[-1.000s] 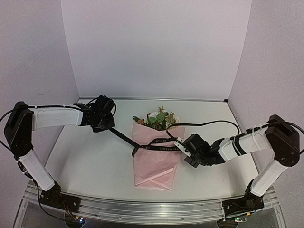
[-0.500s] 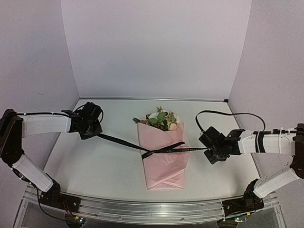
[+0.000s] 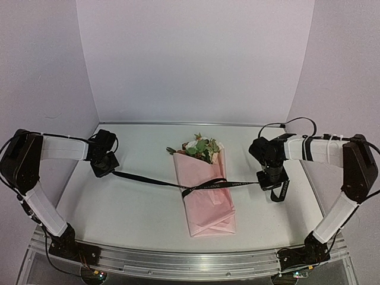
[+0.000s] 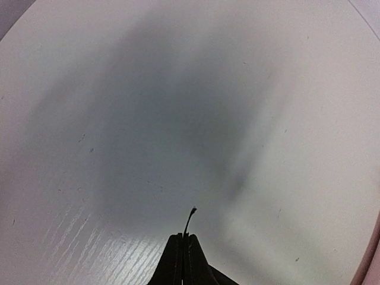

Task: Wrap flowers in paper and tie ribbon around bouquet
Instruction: Tie the ribbon around the folded bouquet.

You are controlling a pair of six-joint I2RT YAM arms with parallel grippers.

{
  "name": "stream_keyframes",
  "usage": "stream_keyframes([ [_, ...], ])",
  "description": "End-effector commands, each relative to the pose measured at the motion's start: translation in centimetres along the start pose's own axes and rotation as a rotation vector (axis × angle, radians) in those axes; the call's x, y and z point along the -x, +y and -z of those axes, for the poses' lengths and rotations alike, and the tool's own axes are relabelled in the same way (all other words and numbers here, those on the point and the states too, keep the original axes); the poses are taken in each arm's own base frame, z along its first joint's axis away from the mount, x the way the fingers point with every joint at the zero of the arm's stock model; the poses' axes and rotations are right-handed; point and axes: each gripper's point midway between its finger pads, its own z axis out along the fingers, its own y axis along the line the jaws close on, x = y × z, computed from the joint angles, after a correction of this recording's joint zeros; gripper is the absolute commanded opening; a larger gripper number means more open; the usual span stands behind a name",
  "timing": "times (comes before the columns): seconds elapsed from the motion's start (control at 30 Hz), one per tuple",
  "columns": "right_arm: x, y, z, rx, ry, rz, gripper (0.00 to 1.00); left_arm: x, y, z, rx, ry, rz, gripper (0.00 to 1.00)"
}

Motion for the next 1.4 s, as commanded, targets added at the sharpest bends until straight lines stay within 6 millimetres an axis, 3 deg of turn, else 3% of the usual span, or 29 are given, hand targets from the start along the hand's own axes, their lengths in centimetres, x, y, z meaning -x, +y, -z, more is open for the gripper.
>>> stream_keyframes([
  [0.0, -1.5, 3.2, 0.5, 0.155, 0.190, -0.213, 0.00, 1.2, 1.1, -1.4, -0.010, 0.022, 0.061, 0.00],
  [0.2, -1.7, 9.0, -0.2, 0.234, 0.178, -0.324, 0.00, 5.2, 5.4, -3.0, 0.070, -0.005, 0.148, 0.00],
  [0.27, -1.9, 10.7, -0.3, 0.270, 0.171, -0.360, 0.00, 6.9, 6.0, -3.1, 0.080, -0.027, 0.161, 0.00],
  [0.33, -2.1, 10.9, -0.3, 0.257, 0.156, -0.372, 0.00, 8.4, 5.9, -3.1, 0.078, -0.044, 0.156, 0.00],
  [0.4, -2.5, 9.9, -0.8, 0.227, 0.136, -0.390, 0.00, 9.2, 5.3, -3.1, 0.067, -0.054, 0.143, 0.00],
  [0.53, -2.3, 6.8, -1.4, 0.204, 0.147, -0.442, 0.00, 9.0, 5.2, -3.5, 0.058, -0.040, 0.137, 0.00],
  [0.63, -3.1, 4.1, -2.2, 0.200, 0.188, -0.514, 0.00, 8.9, 6.6, -3.9, 0.060, -0.028, 0.191, 0.00],
  [0.83, -4.7, -0.6, -3.0, 0.225, 0.209, -0.704, 0.00, 11.6, 11.8, -4.0, 0.062, -0.043, 0.358, 0.00],
  [0.93, -5.1, -1.9, -3.4, 0.250, 0.232, -0.788, 0.00, 12.7, 14.2, -3.7, 0.066, -0.058, 0.438, 0.00],
  [1.1, -5.9, -4.0, -4.0, 0.238, 0.242, -0.891, 0.00, 13.6, 16.5, -3.3, 0.081, -0.076, 0.506, 0.00],
  [1.37, -6.6, -6.6, -3.4, 0.226, 0.211, -0.970, 0.00, 13.2, 17.3, -3.4, 0.087, -0.071, 0.520, 0.00],
])
